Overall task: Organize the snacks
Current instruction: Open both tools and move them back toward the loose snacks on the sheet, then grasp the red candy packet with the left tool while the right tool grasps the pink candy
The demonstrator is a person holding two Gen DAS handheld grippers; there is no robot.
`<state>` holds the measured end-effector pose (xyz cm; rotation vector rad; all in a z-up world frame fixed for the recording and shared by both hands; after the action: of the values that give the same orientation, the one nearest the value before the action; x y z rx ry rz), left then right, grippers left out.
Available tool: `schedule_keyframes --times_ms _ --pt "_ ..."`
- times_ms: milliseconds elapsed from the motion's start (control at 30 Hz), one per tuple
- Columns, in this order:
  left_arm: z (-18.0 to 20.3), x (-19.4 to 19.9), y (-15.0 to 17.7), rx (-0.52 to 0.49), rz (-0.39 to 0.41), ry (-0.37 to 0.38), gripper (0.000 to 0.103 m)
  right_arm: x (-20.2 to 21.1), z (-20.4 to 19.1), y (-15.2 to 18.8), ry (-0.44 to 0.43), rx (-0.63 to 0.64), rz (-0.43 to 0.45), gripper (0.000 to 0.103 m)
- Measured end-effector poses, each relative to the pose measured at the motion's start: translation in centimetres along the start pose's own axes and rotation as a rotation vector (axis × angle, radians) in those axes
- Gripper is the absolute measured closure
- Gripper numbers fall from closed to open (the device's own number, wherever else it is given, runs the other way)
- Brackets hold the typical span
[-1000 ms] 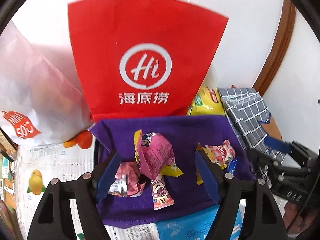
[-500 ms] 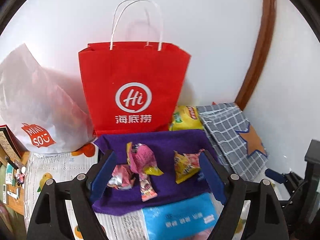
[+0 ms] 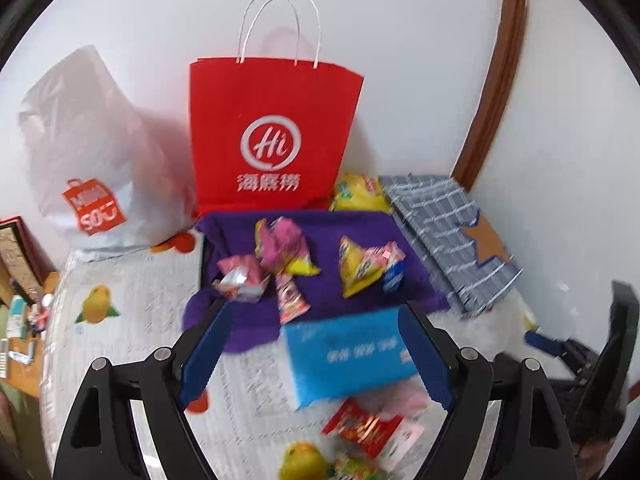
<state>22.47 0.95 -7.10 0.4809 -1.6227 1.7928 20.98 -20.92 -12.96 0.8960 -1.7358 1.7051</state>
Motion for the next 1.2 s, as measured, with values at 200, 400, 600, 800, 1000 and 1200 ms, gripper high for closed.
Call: schedule_keyframes --times_ms 200,400,600,800,1000,1200 --pt "-0.8 0.1 3.7 -0.021 -0.043 -0.05 0.02 -0.6 -0.2 2.5 -0.001 -0.022 -0.032 0.024" --pt "-2.0 -0.2 6.0 -0.008 -0.075 -0.063 0.02 -1.2 -1.9 3.6 -0.009 0.011 -0.032 0.024" --pt "-4.0 -1.3 8.3 0.037 -0.123 -0.068 0.02 -2.3 -3.7 4.7 -0.03 0.032 -0.052 0.024" --pt "-4.6 -2.1 10.0 0.028 -0.147 -0.066 0.02 -3.9 -5.3 5.6 -0.066 0.042 -0.083 0.026" --pt "-6.2 -2.9 11.2 0.044 -0.184 -0.065 0.02 -5.4 -7.0 6.3 -0.085 0.059 -0.115 0.026" --pt "-7.6 -3.1 11.7 0.087 -0.195 -0.044 0.02 -5.9 -8.2 6.7 -0.105 0.073 -0.128 0.026"
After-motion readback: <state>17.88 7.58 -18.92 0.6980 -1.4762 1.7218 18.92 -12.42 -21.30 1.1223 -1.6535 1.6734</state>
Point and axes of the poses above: each gripper's, at about its wrist camera, not at the fingertips, and x roughly against the way its jaws point, z to its right, y to its underside, the point moved 9 cm from there along -x, roughly the way its jaws point, and after that the axes turned 3 degrees about y, right-handed, at the moved point
